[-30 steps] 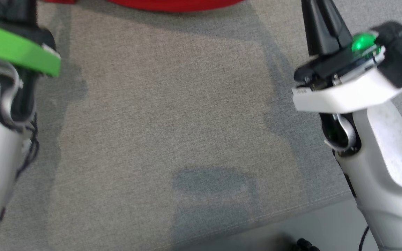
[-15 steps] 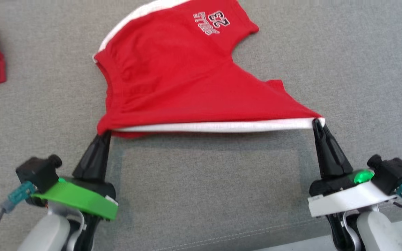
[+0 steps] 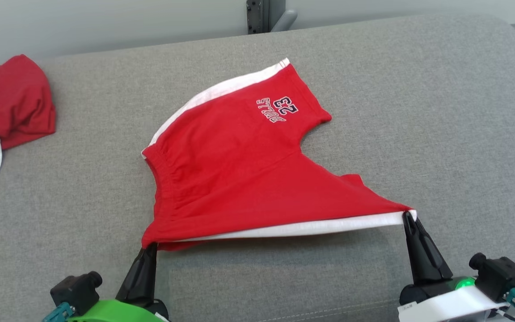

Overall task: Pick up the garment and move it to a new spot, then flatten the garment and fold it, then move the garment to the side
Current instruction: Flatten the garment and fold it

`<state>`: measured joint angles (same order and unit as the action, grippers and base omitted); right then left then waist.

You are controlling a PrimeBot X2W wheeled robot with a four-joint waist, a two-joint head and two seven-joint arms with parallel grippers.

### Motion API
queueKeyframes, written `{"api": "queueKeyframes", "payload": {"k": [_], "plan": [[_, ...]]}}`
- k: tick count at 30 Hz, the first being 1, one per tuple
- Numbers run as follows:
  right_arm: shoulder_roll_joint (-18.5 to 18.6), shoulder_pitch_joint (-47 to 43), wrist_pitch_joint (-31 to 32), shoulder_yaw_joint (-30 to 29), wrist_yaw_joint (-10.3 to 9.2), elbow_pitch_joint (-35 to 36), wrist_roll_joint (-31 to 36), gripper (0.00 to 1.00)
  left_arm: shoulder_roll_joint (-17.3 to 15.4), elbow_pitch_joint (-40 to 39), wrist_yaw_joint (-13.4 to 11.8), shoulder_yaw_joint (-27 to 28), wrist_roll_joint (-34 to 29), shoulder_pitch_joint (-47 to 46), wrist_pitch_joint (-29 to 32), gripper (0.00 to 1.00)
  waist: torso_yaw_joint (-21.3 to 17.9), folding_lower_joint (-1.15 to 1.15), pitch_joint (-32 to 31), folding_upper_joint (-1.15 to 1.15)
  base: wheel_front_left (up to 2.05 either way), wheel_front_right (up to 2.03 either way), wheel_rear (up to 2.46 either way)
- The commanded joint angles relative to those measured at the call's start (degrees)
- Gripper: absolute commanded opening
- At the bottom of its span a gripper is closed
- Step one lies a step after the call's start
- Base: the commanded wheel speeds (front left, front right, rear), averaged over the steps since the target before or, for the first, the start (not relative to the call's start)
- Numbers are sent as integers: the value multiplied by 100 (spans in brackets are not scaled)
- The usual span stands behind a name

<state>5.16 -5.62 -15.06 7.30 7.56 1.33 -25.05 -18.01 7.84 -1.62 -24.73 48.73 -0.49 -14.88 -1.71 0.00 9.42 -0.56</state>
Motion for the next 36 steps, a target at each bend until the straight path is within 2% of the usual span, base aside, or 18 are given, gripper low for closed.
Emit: {"api": "queueKeyframes", "payload": {"k": [1, 9, 15, 25, 36], "plan": [[21, -147, -26, -72, -14, 53, -17, 0, 13, 35, 21, 123, -107, 160, -37, 0, 17, 0, -215, 56, 0, 0, 0], [38, -604, -25, 6, -16, 184, 11, 0, 13, -149, 141, 204, -118, 654, -8, 0, -43, 0, -335, 56, 0, 0, 0], [31, -416, -25, 29, -14, 77, -56, 0, 111, -222, 120, 190, 19, 579, 59, 0, -7, 0, -352, 56, 0, 0, 0], [323, 968, -24, -221, -14, -734, 55, 0, 603, 369, 114, 107, 187, -742, 474, 0, 431, 0, -2, 56, 0, 0, 0], [946, 3368, 181, 370, -12, -2252, -37, 0, 1122, 1544, 97, 116, 246, -2494, 716, 0, 942, 0, 772, 56, 0, 0, 0]]}}
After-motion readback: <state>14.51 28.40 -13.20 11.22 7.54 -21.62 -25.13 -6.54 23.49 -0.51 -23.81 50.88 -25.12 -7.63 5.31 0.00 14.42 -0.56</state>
